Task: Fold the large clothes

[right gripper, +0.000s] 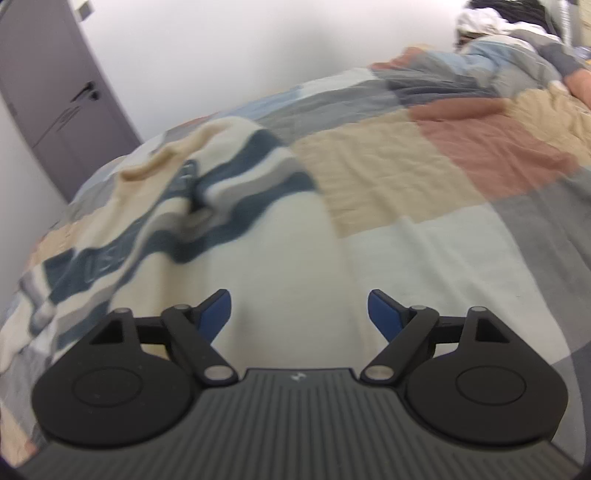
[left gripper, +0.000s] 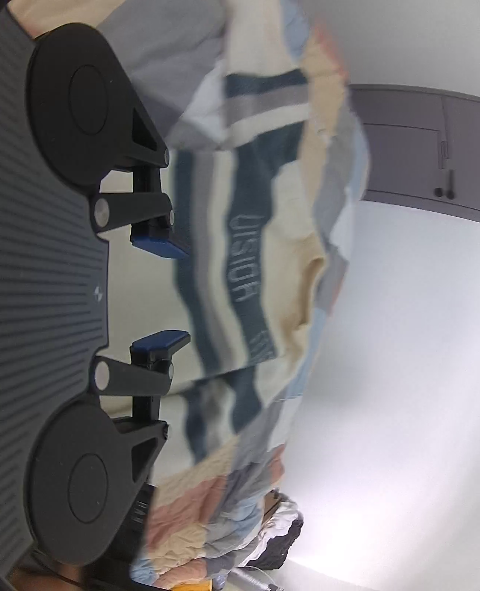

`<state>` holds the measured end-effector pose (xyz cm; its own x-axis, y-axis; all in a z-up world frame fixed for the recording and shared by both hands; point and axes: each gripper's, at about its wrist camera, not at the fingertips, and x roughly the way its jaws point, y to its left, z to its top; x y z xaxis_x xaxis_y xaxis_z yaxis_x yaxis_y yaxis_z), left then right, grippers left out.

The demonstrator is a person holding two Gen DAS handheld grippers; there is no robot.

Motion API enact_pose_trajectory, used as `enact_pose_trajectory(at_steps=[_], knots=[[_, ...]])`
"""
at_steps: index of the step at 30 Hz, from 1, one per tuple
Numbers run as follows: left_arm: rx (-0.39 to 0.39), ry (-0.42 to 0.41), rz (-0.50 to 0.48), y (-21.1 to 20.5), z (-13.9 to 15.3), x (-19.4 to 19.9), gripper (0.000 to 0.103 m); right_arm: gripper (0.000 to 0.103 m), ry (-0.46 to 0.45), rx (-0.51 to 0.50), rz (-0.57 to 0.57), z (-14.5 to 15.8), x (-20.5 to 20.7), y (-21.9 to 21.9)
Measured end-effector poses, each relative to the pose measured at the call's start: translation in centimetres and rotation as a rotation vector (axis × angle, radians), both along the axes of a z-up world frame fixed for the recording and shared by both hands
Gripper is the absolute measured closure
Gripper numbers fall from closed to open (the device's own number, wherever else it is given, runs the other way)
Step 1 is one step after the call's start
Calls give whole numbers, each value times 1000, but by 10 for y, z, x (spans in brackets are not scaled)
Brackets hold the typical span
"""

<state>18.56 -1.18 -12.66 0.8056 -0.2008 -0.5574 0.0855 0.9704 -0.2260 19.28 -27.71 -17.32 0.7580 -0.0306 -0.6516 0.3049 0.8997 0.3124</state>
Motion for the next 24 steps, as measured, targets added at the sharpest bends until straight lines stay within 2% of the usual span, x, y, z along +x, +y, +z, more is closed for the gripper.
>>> enact_pose_trajectory(at_steps=[2,5,9,10,12,16,19,24], knots=[[-31,49,14,6,-23,2,54,13,23,63,-13,-8,6,-5],[-3,120,10,11,-46,12,54,13,56,148,-25,-21,13,-9],[11,145,-6,14,-59,22,54,13,69,174,-5,-27,18,-1],[23,143,-8,12,-60,22,54,21,67,152,-2,-26,18,2],[47,141,-12,9,-63,22,54,30,59,132,7,-24,17,4],[33,149,-14,11,-64,21,54,62,47,115,6,-13,16,3],[11,139,-3,15,-62,18,54,74,27,87,37,1,14,4],[1,125,6,18,-59,15,54,83,30,85,46,23,21,-14]])
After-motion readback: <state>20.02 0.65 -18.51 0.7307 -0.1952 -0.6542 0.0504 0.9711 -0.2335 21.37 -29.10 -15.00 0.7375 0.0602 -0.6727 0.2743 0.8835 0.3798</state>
